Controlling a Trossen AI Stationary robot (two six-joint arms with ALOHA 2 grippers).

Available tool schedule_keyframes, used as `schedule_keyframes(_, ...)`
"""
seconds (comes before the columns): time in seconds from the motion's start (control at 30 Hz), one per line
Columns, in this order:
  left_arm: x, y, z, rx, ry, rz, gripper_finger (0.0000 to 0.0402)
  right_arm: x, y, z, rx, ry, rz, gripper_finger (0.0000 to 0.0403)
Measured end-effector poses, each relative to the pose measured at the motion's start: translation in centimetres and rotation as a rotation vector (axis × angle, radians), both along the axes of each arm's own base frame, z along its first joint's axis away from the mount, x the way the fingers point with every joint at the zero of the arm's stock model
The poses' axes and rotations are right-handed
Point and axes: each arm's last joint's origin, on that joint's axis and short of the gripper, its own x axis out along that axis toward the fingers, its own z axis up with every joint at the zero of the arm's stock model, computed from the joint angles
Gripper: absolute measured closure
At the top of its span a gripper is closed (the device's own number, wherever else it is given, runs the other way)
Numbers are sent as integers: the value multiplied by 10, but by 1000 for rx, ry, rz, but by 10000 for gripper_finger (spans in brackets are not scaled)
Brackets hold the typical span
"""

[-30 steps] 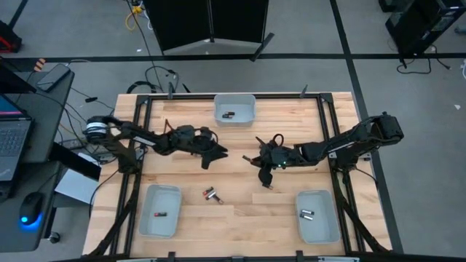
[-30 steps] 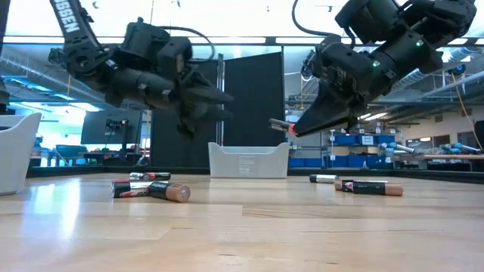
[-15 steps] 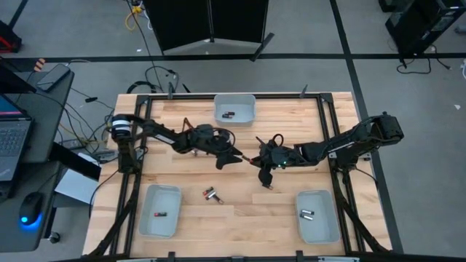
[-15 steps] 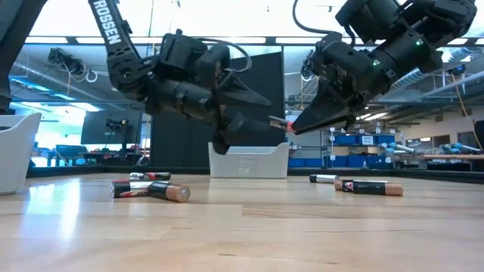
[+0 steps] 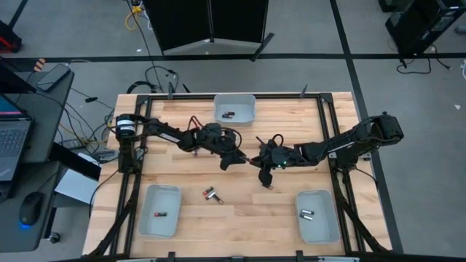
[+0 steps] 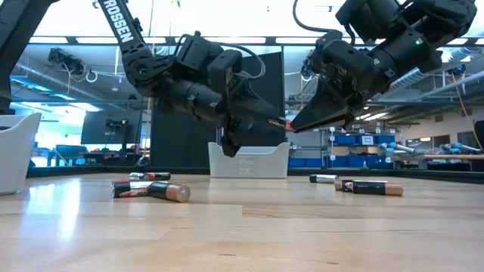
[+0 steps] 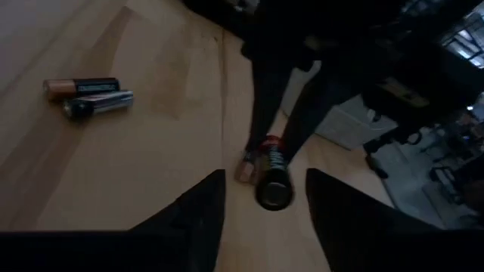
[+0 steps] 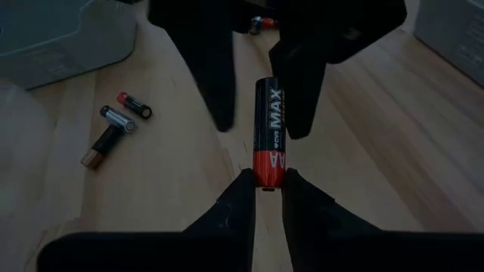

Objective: Sort batteries
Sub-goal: Put the red battery into the bottom left gray bin

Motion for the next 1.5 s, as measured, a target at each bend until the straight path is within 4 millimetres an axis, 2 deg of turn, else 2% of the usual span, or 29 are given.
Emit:
schedule_keyframes(0.23, 2, 0, 3, 23, -29, 0, 328, 0, 0, 0, -1, 3, 0, 345)
schedule_keyframes(0.3, 2, 0, 3, 25, -34, -2, 346, 0, 0, 0, -1, 5, -1, 345)
schedule_keyframes(0.47, 2, 0, 4, 23, -39, -14, 346, 0, 0, 0, 1, 4, 2, 340)
schedule_keyframes(0.6, 1, 0, 6, 40, -49, -29, 346, 0, 0, 0, 2, 1, 4, 319)
schedule_keyframes(0.87, -10, -5, 42, 64, -104, -119, 346, -2, 0, -3, 1, 41, 8, 248)
schedule_keyframes(1.03, -36, -10, 72, 130, -14, -164, 346, -4, 0, -5, -3, 67, 9, 230)
schedule_keyframes(1.2, -78, -21, 103, 165, 151, -163, 346, -4, 0, -5, -20, 68, 21, 231)
schedule_keyframes(1.37, -121, -45, 135, 223, 405, -139, 346, -4, 0, -5, -37, 68, 33, 231)
schedule_keyframes(1.5, -147, -71, 160, 226, 591, -130, 346, -4, 0, -5, -44, 69, 38, 233)
